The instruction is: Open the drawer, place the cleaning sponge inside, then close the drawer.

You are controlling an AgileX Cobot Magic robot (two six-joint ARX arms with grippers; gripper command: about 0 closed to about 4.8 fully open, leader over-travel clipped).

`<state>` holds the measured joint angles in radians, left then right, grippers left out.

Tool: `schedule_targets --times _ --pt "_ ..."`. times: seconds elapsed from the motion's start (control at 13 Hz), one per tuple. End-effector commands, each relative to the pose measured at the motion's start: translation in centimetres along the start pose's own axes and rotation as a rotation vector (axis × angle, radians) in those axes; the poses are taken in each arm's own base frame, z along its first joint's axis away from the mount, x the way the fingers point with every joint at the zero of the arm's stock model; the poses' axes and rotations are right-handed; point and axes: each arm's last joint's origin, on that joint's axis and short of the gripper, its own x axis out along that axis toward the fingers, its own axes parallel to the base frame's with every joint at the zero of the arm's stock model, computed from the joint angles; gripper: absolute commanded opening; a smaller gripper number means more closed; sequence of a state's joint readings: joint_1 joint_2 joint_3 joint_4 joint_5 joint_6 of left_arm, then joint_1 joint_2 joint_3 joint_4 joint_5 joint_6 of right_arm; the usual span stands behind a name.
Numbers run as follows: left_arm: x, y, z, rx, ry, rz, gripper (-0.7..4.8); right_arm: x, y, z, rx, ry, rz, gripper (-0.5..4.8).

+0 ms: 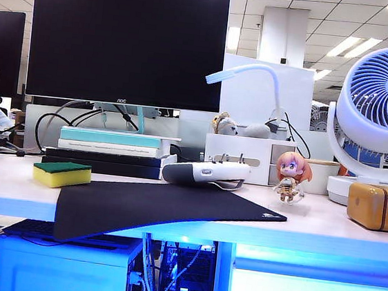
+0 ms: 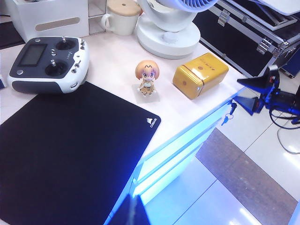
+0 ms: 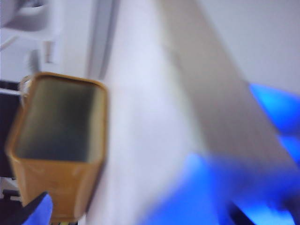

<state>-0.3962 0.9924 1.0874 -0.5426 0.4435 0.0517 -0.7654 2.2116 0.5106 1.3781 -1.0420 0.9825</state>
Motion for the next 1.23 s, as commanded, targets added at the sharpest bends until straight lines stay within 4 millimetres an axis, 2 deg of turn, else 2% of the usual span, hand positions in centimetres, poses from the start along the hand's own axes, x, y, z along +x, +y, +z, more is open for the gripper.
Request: schedule_targets --times 0.08,0.85,1.23 --pt "-0.2 -0.1 0.2 0.004 -0.013 -0.005 -0.06 0.7 0.8 1.7 -0.073 0.005 0.06 4.79" --pt "-0.2 -0.1 0.2 0.003 -0.013 -0.005 -0.06 0.2 1.7 1.3 -0.095 0.02 0.078 4.79" --pt "-0.2 -0.1 0.2 0.007 -0.014 -0.006 -0.06 -1.0 2.2 -0.7 -0.067 0.028 0.056 4.79"
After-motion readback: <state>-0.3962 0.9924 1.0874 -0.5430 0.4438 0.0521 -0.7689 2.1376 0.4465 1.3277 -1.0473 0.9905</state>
